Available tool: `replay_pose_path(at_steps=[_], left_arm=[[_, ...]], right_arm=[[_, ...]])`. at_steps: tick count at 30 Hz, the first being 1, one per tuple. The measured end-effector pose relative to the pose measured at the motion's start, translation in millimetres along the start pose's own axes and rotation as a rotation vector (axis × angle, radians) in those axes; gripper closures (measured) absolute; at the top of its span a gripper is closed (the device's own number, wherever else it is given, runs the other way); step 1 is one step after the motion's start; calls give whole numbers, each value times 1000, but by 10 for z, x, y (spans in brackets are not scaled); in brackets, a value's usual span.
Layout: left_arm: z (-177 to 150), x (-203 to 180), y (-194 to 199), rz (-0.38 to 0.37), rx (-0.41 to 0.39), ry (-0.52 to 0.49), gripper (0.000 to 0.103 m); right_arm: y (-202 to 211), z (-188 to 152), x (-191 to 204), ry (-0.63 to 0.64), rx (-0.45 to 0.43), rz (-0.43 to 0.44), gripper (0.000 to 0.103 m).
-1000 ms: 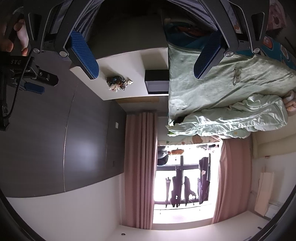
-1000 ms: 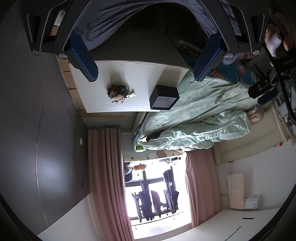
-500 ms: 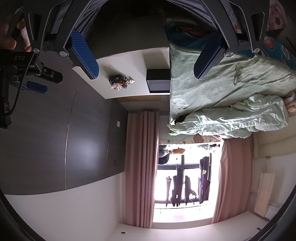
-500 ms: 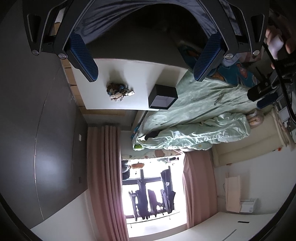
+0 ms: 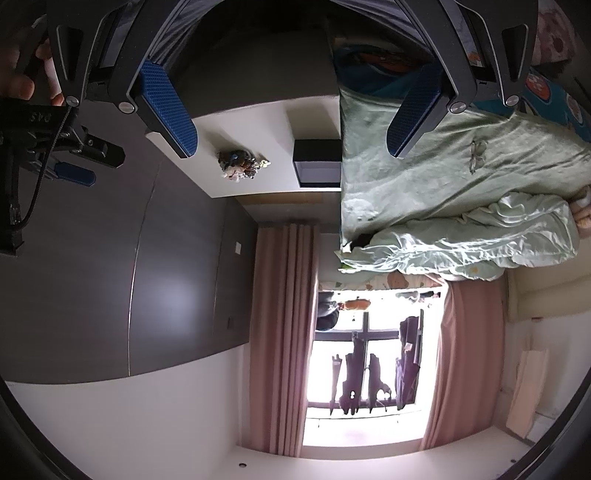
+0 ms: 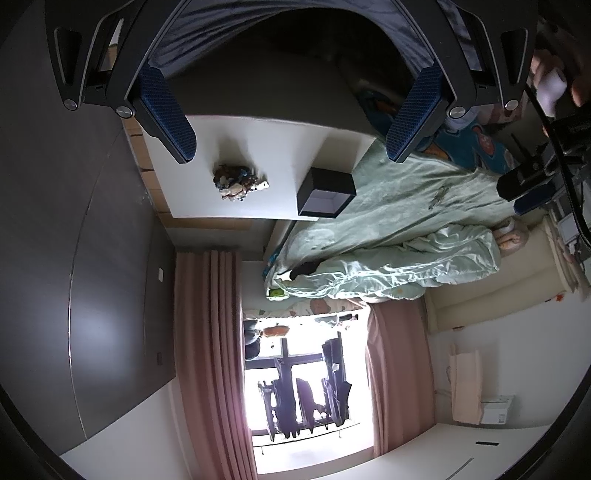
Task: Organize jewelry
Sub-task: 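Move both tools toward the jewelry pile beside the black box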
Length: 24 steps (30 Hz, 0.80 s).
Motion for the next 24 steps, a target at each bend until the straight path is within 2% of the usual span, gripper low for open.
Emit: replay_pose_path(at_steps=[24], left_arm=[[107,-155,-194,-48,28,-38,1]], right_arm=[[-98,82,-213,-53,0,-22,0]])
Point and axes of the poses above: each gripper's, at about its wrist camera, not at the fingertips, and y roughly against the way its jaws point, x to its left, z to its top, the point moved 5 cm from there along -y, roughly the way its jaws point, and after that the axes turned 2 degrees about -x, right-handed, at the moved point
